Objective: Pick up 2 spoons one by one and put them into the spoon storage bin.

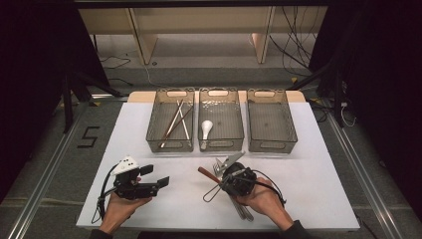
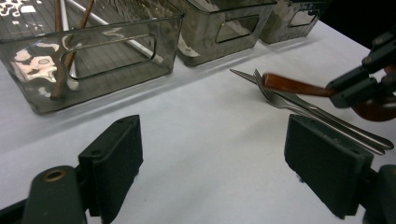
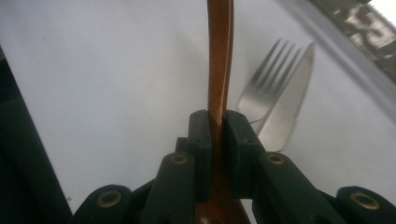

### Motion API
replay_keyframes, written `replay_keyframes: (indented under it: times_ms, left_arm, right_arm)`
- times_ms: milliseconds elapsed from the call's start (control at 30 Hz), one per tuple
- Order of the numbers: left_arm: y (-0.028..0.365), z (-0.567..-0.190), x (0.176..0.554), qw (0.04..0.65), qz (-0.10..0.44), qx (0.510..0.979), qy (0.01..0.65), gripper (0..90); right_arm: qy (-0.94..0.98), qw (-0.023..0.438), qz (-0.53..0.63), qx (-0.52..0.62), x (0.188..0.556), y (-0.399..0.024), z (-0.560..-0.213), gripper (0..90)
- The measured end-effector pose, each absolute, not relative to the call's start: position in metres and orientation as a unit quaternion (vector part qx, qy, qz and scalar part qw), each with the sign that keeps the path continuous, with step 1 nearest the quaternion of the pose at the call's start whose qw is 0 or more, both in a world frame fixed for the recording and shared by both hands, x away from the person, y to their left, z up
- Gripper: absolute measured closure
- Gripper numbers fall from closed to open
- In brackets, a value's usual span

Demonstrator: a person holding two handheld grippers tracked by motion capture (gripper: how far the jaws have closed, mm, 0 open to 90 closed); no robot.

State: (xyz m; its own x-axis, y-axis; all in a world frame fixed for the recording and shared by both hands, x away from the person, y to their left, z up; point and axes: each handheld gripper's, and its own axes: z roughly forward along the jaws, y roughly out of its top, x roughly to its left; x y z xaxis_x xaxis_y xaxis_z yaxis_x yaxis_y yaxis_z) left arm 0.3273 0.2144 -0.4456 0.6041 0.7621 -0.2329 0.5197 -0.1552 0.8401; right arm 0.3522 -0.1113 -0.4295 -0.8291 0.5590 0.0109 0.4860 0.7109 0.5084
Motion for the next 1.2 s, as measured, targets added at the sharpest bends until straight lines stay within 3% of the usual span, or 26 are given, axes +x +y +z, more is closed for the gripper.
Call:
replay_keyframes:
  times_ms: [367, 1200]
  left_arm:
    - [0.218, -0.448, 0.326, 0.492, 0.134, 0.746, 0.429, 17.3]
    - [0.223, -0.449, 0.325, 0.500, 0.141, 0.736, 0.434, 16.4]
  right_arm:
    - [0.891, 0.103, 0.303, 0.322, 0.394, -0.128, -0.404, 82.2]
    - [0.859, 0.142, 0.314, 0.378, 0.482, -0.115, -0.371, 82.2]
